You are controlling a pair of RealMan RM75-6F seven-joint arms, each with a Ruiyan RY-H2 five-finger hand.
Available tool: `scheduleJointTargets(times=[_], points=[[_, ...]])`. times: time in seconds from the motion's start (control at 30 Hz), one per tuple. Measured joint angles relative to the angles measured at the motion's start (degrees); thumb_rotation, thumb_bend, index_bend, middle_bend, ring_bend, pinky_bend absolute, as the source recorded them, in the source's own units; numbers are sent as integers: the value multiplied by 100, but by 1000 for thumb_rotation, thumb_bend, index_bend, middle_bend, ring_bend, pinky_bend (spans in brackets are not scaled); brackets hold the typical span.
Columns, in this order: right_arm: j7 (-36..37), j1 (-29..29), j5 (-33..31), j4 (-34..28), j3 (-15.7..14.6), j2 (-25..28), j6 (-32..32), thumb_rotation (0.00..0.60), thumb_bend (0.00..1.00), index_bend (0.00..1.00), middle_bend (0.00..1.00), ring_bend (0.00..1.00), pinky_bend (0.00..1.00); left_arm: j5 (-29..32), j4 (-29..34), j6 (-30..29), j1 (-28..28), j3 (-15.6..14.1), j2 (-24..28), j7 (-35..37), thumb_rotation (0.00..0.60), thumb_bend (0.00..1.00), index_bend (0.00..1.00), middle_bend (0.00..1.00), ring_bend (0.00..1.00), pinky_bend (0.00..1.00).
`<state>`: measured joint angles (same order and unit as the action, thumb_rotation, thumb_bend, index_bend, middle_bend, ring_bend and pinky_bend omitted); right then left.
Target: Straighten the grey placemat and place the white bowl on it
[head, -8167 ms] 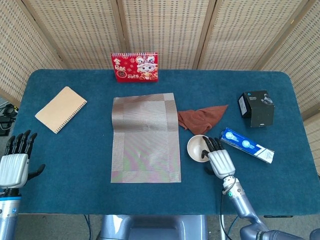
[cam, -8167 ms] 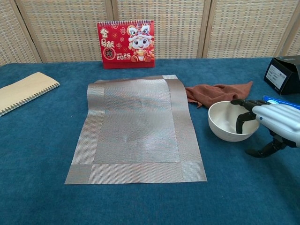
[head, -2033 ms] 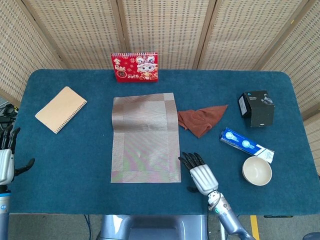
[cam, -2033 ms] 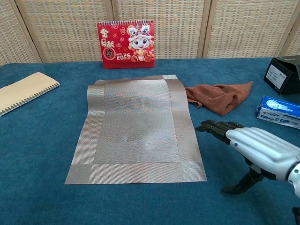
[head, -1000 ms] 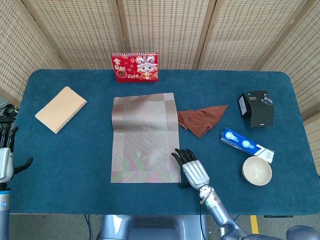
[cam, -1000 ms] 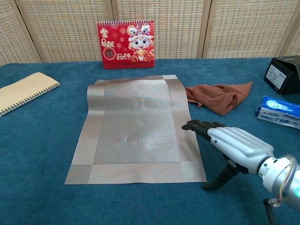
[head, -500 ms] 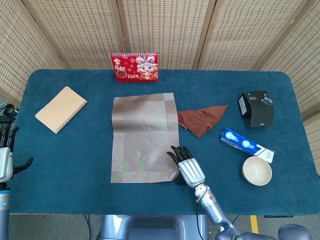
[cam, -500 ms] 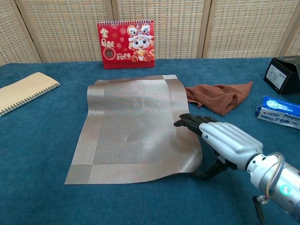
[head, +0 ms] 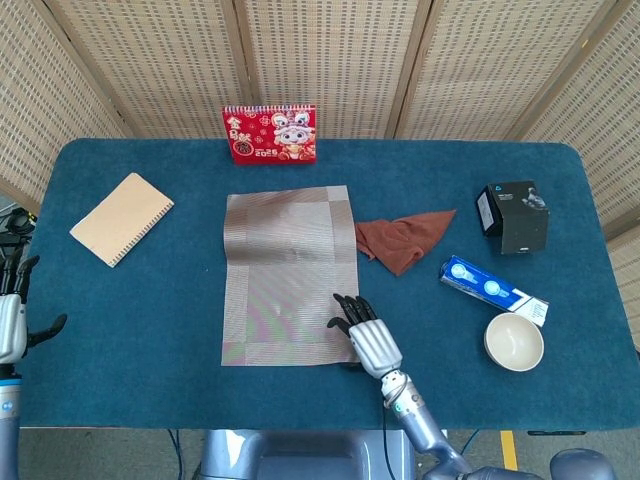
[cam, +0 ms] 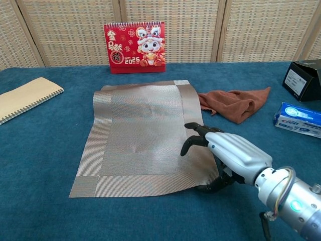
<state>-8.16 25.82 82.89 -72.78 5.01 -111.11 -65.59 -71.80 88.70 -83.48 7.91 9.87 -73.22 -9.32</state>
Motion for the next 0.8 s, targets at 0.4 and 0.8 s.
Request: scheduleJointTargets(times=[0.4, 0.8], points=[[383, 57, 47, 633, 143, -437, -208, 600, 403, 539, 57, 0, 0, 94, -82, 80, 31, 29, -44, 34, 600, 196, 127, 0, 0, 0], [562, 24, 95, 785, 114, -512, -338, 600, 544, 619, 88, 0, 0, 96, -93, 93, 40, 18, -56, 35, 600, 196, 135, 0, 0, 0]])
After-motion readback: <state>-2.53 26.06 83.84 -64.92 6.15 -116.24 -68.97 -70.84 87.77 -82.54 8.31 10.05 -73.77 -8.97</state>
